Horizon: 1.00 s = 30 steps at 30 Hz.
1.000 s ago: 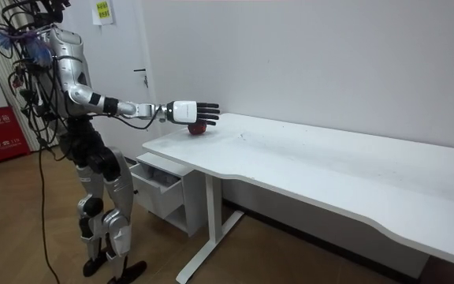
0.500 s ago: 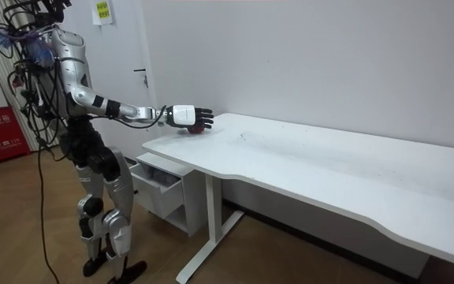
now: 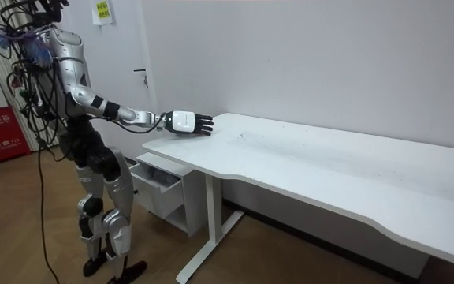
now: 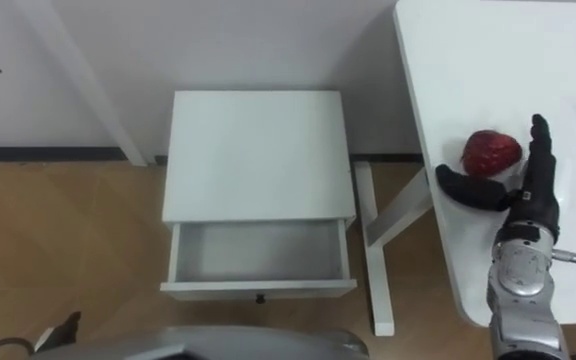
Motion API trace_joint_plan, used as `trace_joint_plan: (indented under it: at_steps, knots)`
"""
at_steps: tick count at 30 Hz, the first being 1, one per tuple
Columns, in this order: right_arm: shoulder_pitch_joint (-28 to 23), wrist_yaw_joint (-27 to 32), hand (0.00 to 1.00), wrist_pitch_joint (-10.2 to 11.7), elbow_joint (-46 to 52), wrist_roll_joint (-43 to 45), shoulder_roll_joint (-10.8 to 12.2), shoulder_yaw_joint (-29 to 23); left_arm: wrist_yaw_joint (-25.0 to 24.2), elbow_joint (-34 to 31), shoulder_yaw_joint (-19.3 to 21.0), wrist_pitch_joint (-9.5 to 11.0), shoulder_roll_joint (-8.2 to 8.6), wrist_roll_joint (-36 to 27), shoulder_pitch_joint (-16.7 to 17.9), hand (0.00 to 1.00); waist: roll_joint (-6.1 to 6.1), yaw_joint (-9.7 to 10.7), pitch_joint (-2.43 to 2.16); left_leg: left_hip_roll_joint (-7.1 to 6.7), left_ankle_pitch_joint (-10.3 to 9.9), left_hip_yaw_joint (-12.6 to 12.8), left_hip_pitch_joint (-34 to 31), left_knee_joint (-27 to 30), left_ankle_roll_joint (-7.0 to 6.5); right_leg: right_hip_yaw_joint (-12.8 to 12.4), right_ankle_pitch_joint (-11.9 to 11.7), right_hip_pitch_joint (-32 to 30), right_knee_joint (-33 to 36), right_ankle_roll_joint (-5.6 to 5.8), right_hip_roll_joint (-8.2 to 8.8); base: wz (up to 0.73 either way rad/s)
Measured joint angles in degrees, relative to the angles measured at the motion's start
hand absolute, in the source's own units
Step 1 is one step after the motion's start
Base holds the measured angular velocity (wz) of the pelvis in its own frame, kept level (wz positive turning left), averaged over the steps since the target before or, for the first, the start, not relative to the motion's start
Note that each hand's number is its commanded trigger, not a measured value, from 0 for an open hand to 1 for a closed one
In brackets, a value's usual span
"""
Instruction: Put apple and close drawer
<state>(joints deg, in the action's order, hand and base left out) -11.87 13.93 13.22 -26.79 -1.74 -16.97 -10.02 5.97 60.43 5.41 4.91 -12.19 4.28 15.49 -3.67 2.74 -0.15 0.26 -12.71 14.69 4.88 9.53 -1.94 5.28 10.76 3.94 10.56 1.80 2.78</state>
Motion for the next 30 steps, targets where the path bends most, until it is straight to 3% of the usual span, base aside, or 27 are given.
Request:
trace_joint_plan:
  at_steps: [8, 15, 21, 26, 30]
  knots:
    - [0.71, 2.24, 1.0, 1.91, -3.97, 0.08, -0.86, -2.61, 0.11, -0.02, -0.02, 0.01, -0.18, 0.37, 0.2, 0.0, 0.03, 0.1, -0.01, 0.23, -0.01, -0.4, 0.67, -0.14, 0.03, 0.23, -0.05, 0.19, 0.07, -0.08, -0.18, 0.0]
    - [1.33, 3.68, 1.0, 2.18, -6.04, 0.28, -1.26, -2.66, 0.12, -0.02, -0.03, 0.06, -0.2, 0.38, 0.27, 0.0, -0.3, 0.06, -0.17, 0.31, 0.04, -0.56, 0.68, -0.13, 0.23, 0.49, -0.08, 0.19, 0.03, -0.13, -0.37, 0.0]
    - [1.74, 3.42, 1.0, 2.18, -4.34, 3.97, 0.07, -2.41, 0.04, -0.01, -0.08, 0.26, -0.61, 0.37, -0.47, 0.0, -0.32, 0.02, -0.15, 0.25, 0.05, -0.69, 0.42, -0.09, 0.23, 0.64, -0.08, -0.01, 0.03, -0.14, -0.32, 0.0]
    - [1.77, 1.77, 1.0, 1.72, 0.12, 6.73, 0.85, 3.08, 0.04, 0.01, -0.18, 0.29, -0.59, 0.43, -0.79, 0.0, -0.21, -0.49, -0.1, 0.28, 0.06, -0.49, 0.58, -0.08, 0.25, 0.31, -0.22, -0.01, 0.01, -0.35, -0.43, -0.04]
    - [3.64, -0.57, 1.0, 1.94, 0.79, 8.91, 1.86, 7.87, -0.31, 0.03, -2.68, 0.3, -0.53, 0.58, -1.69, 0.0, 0.0, -1.74, -0.06, 0.38, 0.06, -0.9, 0.12, 0.08, 0.25, 0.68, -0.3, 0.04, 0.02, -0.43, -0.41, 0.04]
